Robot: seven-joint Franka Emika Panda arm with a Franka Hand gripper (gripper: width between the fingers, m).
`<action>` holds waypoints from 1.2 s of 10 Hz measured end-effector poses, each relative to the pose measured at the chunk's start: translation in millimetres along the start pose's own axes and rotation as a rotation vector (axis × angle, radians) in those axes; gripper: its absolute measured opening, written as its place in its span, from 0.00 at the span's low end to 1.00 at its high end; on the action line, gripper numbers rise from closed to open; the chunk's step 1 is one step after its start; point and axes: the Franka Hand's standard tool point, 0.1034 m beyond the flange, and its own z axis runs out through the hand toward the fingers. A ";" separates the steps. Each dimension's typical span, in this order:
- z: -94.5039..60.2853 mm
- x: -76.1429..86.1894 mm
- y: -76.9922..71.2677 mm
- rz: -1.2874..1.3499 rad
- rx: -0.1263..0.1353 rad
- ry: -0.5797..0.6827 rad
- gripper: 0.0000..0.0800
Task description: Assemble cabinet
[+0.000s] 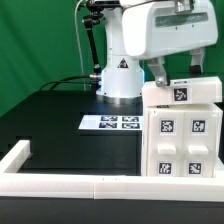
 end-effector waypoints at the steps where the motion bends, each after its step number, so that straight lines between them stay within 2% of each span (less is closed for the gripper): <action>1: 0.7 3.1 0.7 -0.090 -0.007 -0.008 1.00; 3: 3.4 5.2 6.6 -0.189 -0.024 -0.021 1.00; 10: -1.9 8.0 13.6 -0.167 -0.057 -0.010 1.00; 12: 0.9 6.0 14.1 -0.319 -0.065 -0.040 1.00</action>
Offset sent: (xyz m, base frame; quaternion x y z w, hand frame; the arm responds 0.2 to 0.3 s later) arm 0.0067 0.0070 -0.0124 0.0149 -0.0070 -0.0808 0.9966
